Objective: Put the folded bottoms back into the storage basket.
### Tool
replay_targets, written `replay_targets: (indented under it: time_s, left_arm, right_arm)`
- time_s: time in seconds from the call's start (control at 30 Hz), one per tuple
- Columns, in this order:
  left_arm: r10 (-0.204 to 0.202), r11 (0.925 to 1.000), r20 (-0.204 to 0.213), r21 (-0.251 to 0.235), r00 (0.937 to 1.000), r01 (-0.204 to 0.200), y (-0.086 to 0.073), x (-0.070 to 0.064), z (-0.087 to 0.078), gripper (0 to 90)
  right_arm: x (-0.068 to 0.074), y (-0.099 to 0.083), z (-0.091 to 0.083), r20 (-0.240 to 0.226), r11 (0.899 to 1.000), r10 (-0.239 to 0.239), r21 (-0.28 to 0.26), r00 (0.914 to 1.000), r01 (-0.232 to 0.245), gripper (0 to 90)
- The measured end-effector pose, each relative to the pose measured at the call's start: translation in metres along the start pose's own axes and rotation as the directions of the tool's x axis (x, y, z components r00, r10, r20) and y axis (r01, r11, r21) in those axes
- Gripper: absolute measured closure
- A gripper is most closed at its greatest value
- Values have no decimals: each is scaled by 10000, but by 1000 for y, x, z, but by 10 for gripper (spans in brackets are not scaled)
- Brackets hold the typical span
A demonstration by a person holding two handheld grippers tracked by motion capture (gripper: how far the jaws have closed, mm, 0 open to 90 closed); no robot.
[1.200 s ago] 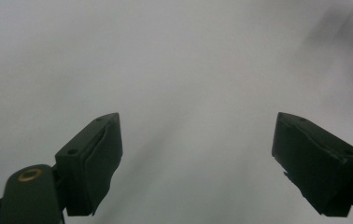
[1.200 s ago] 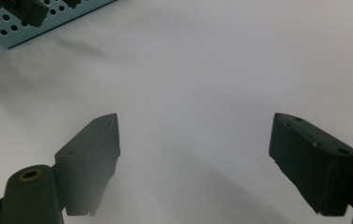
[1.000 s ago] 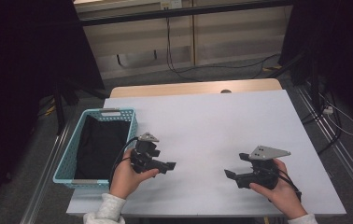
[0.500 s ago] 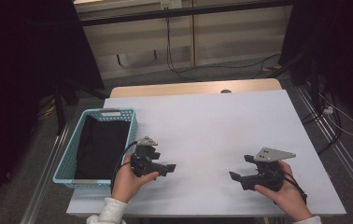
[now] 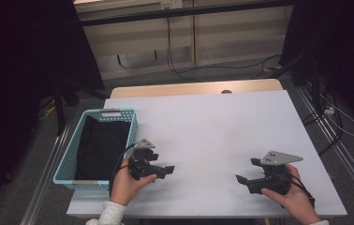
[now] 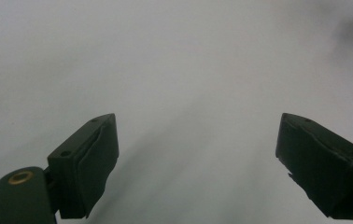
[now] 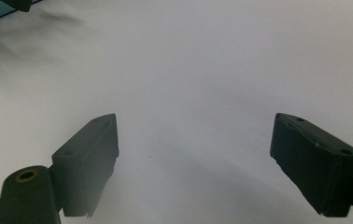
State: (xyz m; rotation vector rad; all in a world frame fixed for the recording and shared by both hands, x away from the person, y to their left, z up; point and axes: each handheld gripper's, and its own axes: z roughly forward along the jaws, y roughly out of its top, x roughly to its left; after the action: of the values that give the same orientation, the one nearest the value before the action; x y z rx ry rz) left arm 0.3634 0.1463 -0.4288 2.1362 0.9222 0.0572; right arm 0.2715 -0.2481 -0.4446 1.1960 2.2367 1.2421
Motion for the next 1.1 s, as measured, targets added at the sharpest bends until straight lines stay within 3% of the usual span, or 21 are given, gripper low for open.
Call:
replay_targets:
  time_s: [0.17,0.47,0.77,1.1]
  left_arm:
    - [163,9999,-115,27,9998,-163,-1,1,-2,127]
    - [110,9999,-61,-119,9999,-110,-3,5,-8,116]
    - [180,9998,-117,-103,9998,-181,-5,4,-9,110]
    - [291,9996,-103,-36,9995,-291,-4,5,-6,108]
  right_arm:
    - [2,-2,0,37,9999,-72,76,10000,72,145]
    - [2,-5,-4,82,9995,-238,229,9997,237,140]
    - [-9,-17,-16,340,9994,-132,325,9993,121,133]
    - [-13,-20,-14,397,9991,-212,368,9990,197,117]
